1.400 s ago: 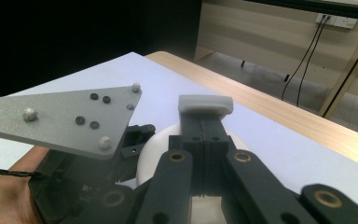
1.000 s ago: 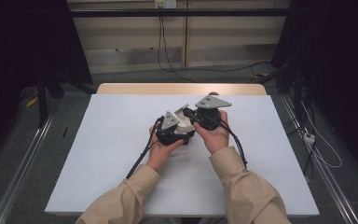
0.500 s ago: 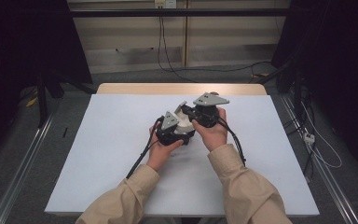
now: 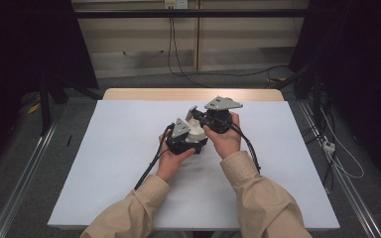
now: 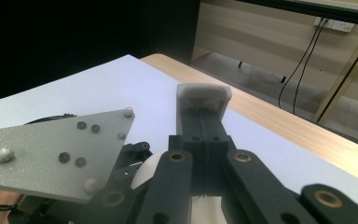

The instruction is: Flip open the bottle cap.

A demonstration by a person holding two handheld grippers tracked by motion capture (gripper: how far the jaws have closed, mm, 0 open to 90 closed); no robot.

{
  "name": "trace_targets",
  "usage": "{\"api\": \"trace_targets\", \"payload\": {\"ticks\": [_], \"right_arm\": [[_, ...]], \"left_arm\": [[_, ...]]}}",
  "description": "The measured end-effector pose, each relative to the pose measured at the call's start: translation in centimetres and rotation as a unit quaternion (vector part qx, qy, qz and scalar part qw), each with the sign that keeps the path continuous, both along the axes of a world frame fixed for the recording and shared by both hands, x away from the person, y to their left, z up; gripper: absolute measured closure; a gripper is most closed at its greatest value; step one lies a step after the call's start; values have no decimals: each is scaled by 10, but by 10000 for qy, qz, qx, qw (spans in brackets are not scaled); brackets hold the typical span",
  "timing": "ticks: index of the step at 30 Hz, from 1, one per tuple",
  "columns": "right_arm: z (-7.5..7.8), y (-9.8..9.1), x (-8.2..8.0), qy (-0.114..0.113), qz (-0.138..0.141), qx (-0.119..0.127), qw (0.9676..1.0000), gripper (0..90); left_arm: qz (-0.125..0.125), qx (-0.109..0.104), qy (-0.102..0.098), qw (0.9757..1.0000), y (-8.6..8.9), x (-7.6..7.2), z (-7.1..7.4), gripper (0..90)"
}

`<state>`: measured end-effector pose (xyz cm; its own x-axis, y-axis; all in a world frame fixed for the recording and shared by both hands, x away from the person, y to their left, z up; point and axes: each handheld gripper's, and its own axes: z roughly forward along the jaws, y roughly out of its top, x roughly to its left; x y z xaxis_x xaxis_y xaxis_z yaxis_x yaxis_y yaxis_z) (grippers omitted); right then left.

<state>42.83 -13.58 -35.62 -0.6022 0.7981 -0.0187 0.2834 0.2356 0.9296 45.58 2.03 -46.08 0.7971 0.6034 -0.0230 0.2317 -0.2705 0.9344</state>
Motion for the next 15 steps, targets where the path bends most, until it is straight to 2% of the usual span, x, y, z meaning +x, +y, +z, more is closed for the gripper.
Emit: {"api": "trace_targets", "payload": {"ticks": [1,2,7,8,13,14,15], "right_arm": [[0,1,0,-10,-4,-22,10000,900],[1,1,1,-19,-8,-29,10000,900],[1,4,3,-36,-20,-35,10000,900],[1,4,3,-31,-23,-10,10000,900],[2,6,5,-35,-26,-5,10000,900],[2,6,5,-38,-27,-9,10000,900],[2,6,6,-40,-27,5,10000,900]], "left_arm": [[-3,-27,8,10000,0,0,0,188],[11,49,-65,10000,0,0,0,188],[15,51,-56,10000,1,0,0,188],[28,8,7,10000,0,0,0,188],[1,71,-62,10000,1,1,1,188],[42,-17,11,10000,0,-1,0,188],[2,72,-62,10000,1,1,1,188]]}}
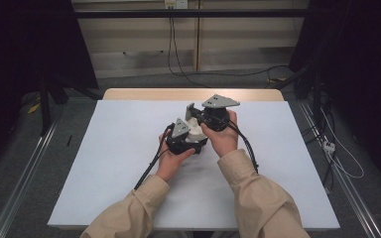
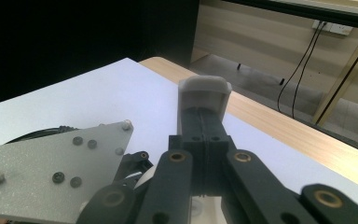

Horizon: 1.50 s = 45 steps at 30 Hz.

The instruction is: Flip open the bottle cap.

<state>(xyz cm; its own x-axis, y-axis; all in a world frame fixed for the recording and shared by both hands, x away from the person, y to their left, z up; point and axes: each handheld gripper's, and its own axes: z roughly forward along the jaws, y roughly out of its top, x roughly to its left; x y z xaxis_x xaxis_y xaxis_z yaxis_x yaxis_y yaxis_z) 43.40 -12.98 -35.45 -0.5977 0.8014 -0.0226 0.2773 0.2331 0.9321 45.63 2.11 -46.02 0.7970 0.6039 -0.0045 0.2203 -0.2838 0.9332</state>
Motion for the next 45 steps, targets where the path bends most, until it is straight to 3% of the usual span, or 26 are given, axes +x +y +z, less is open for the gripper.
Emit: {"api": "trace_targets", "payload": {"ticks": [25,38,40,42,45], "right_arm": [[0,7,12,-29,31,5,10000,900],[-5,11,17,12,15,-63,10000,900],[-5,11,18,9,14,-48,10000,900],[-6,11,19,13,15,-36,10000,900],[-9,12,20,55,29,-64,10000,900]], "left_arm": [[49,-99,76,9999,-1,-1,-1,188],[36,-70,79,9999,-1,-1,-1,188],[45,11,10,10000,0,0,0,188],[48,-98,84,9999,-2,-1,-1,188],[-9,18,-1,10000,-1,0,0,188]]}}
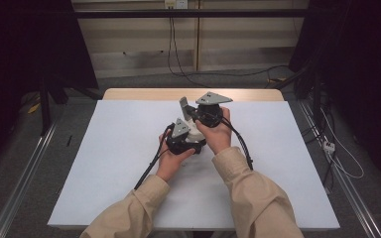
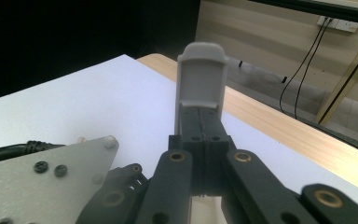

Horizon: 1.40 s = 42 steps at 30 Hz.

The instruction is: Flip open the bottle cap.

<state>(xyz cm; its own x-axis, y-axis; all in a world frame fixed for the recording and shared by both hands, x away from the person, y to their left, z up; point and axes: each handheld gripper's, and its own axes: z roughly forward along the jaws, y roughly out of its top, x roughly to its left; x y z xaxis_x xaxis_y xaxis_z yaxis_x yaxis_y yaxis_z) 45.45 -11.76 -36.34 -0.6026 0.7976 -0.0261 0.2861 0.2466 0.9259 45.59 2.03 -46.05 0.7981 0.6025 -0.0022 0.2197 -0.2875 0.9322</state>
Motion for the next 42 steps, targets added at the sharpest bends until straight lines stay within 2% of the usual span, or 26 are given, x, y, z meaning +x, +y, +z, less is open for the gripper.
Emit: {"api": "trace_targets", "payload": {"ticks": [3,4,5,6,9,12,13,23,25,27,34,38,41,42], "right_arm": [[-3,3,1,-24,26,-40,10000,900],[-3,4,1,-40,38,-44,10000,900],[-4,5,1,-37,40,-22,10000,900],[-4,6,2,-33,44,-23,10000,900],[-3,5,4,-29,34,7,10000,900],[-3,3,6,-20,11,13,10000,900],[-3,3,7,-6,4,26,10000,900],[-8,3,11,24,85,52,9999,900],[-8,3,12,36,93,49,9999,900],[-9,3,13,56,89,49,9999,900],[-8,6,15,102,92,-75,9999,900],[-9,6,16,108,87,-34,9999,900],[-10,7,17,107,85,-8,9999,900],[-10,8,17,107,94,7,9999,900]], "left_arm": [[10,3,-8,10000,0,0,0,188],[36,-83,83,9999,0,0,0,188],[6,-13,25,10000,1,1,0,188],[47,-123,114,9998,0,0,0,189],[51,-139,131,9998,0,0,-1,189],[50,-123,117,9998,0,0,-1,189],[7,-7,30,10000,1,1,0,189],[58,-81,76,9999,0,0,0,189],[46,-45,64,10000,0,0,0,189],[110,-106,103,9998,0,0,-1,189],[69,-80,80,9999,0,0,0,189],[64,-21,49,10000,0,0,0,189],[69,-85,86,9999,-1,-1,-1,189],[81,-12,36,10000,0,-1,0,189]]}}
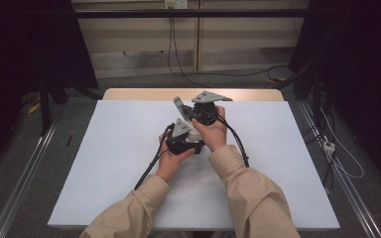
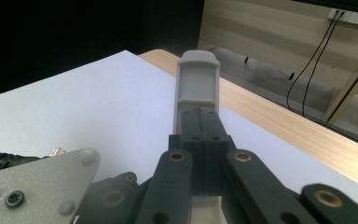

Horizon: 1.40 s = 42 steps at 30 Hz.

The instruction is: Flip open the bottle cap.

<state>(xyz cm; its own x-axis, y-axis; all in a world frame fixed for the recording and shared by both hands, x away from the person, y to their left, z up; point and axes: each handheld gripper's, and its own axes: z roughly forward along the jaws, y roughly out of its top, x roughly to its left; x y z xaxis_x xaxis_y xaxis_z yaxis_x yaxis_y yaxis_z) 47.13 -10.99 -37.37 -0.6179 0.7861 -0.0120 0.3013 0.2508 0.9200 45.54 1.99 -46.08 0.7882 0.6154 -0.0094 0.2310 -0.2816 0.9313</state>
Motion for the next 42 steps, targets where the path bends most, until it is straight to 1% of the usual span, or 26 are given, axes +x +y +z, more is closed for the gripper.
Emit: {"api": "trace_targets", "payload": {"ticks": [6,11,12,13,14,18,19,20,21,24,26,27,28,30,31,32,33,34,35,36,37,38,39,40,41,42], "right_arm": [[-1,1,1,8,18,5,10000,900],[-4,2,3,72,25,-12,10000,900],[-4,2,3,88,12,-7,10000,900],[-5,2,4,107,16,-8,9999,900],[-6,3,4,135,10,12,9999,900],[-8,3,6,192,18,52,9998,900],[-8,3,6,204,23,40,9998,900],[-7,3,7,211,30,29,9998,900],[-7,3,7,220,33,31,9997,900],[-8,2,7,224,34,81,9997,900],[-8,1,7,221,25,107,9997,900],[-8,0,7,204,21,88,9998,897],[-8,0,6,175,15,85,9998,880],[-7,-1,4,105,48,43,9999,813],[-7,-2,2,86,66,-3,9999,789],[-6,-2,0,62,78,14,9999,765],[-6,-4,-2,44,90,38,9999,708],[-6,-6,-4,79,93,101,9999,654],[-6,-8,-7,74,93,138,9998,637],[-5,-12,-10,32,101,148,9998,615],[-5,-15,-13,1,100,162,9998,560],[-4,-19,-16,14,91,205,9997,487],[-4,-23,-19,53,127,293,9995,449],[-5,-27,-22,121,152,347,9992,433],[-5,-30,-25,118,114,366,9992,405],[-5,-34,-29,84,73,376,9992,374]], "left_arm": [[-12,-4,7,10000,0,0,0,189],[-6,11,-14,10000,0,-1,0,189],[-42,-57,25,10000,-1,0,0,189],[-44,-60,27,10000,-1,0,0,189],[-5,-14,11,10000,-1,-1,0,189],[-8,-16,30,10000,0,0,0,189],[-8,-19,31,10000,0,0,0,189],[40,-68,37,10000,-1,0,0,189],[-13,-40,48,10000,0,0,0,189],[-21,-57,55,10000,0,0,0,187],[-31,-110,68,9999,0,0,0,186],[-77,-118,73,9999,1,0,0,182],[-112,-88,86,9999,2,1,0,174],[-23,-30,115,9999,3,1,1,122],[-42,-22,162,9999,5,1,2,101],[-123,-32,219,9997,8,2,3,95],[-85,-50,291,9995,8,1,4,93],[-118,42,301,9995,10,0,5,83],[-199,65,349,9992,12,-1,7,65],[-257,156,328,9990,14,-3,10,60],[-269,177,330,9989,17,-6,12,61],[-279,133,323,9990,20,-8,13,67],[-325,131,366,9987,22,-9,14,67],[-332,206,365,9986,24,-10,14,66],[-303,264,319,9987,27,-11,15,66],[-313,209,414,9984,29,-13,15,66]]}}
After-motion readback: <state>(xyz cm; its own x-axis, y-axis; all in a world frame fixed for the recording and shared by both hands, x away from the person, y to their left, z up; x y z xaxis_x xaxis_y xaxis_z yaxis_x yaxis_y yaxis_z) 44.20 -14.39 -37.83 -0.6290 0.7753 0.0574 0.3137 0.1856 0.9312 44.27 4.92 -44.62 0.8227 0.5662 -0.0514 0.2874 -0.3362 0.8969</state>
